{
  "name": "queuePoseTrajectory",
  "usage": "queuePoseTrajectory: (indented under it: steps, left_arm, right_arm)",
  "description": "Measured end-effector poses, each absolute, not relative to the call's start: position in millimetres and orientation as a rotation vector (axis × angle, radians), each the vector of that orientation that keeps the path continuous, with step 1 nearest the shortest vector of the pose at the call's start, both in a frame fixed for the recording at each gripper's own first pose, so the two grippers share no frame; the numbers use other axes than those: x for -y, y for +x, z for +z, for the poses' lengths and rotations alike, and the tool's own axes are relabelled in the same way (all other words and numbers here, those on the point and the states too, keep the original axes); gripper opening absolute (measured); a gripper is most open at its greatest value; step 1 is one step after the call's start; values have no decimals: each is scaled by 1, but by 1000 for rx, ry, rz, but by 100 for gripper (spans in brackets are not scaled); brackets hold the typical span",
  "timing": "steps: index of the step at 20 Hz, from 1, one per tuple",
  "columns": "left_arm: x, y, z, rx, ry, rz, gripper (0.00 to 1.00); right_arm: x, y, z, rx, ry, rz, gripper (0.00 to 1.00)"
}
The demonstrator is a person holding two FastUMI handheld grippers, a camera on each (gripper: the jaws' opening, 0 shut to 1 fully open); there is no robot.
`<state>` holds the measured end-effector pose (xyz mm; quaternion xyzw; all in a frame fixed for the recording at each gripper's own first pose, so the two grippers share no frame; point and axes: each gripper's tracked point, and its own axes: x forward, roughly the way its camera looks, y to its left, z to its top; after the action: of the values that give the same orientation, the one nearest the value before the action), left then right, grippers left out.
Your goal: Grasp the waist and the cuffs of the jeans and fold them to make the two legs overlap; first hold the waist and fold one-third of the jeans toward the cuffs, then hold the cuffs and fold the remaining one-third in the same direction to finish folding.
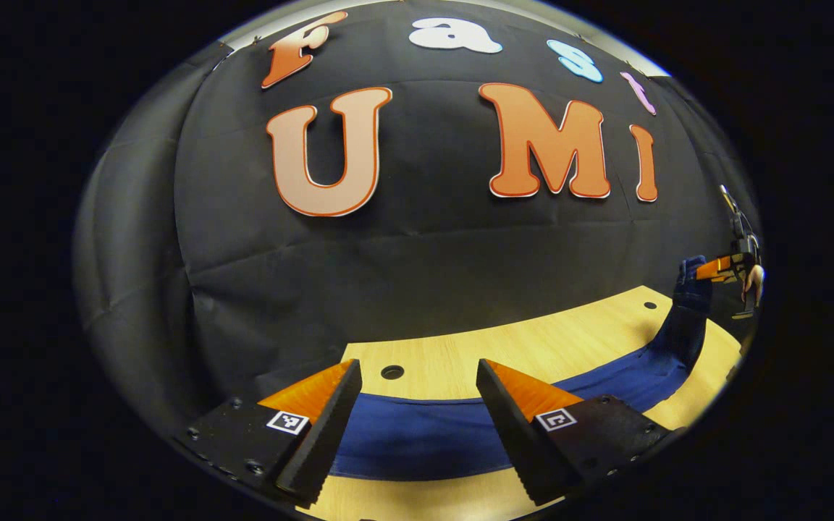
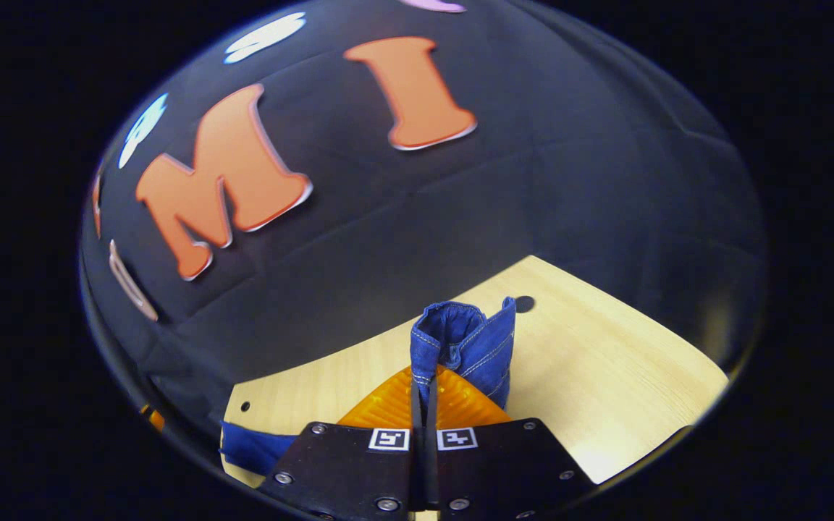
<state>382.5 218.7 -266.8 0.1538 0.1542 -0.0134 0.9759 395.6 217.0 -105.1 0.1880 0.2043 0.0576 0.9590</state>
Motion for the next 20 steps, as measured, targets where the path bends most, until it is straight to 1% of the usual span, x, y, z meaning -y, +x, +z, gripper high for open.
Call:
queuePoseTrajectory:
  steps: [1, 2, 3, 4, 5, 8, 10, 14, 20]
  left_arm:
    - [-223, 383, -266, -310, 313, -31, 98]
    - [-227, 384, -266, -311, 312, -36, 100]
    - [-230, 384, -265, -310, 310, -40, 98]
    - [-234, 384, -265, -312, 307, -40, 100]
    - [-236, 384, -264, -310, 299, -42, 98]
    - [-246, 382, -266, -318, 272, -38, 98]
    - [-252, 379, -268, -324, 257, -33, 98]
    - [-266, 374, -269, -337, 256, -16, 98]
    - [-276, 372, -276, -361, 245, -3, 98]
  right_arm:
    - [-245, 397, -97, -411, 355, 150, 0]
    - [-270, 392, -90, -408, 329, 178, 0]
    - [-295, 388, -87, -412, 303, 208, 0]
    - [-321, 382, -85, -415, 278, 237, 0]
    - [-347, 378, -84, -415, 255, 263, 0]
    - [-415, 368, -94, -426, 199, 357, 0]
    - [-454, 351, -111, -460, 152, 411, 0]
    - [-510, 333, -169, -551, 68, 490, 0]
    - [-545, 309, -242, -663, -77, 537, 0]
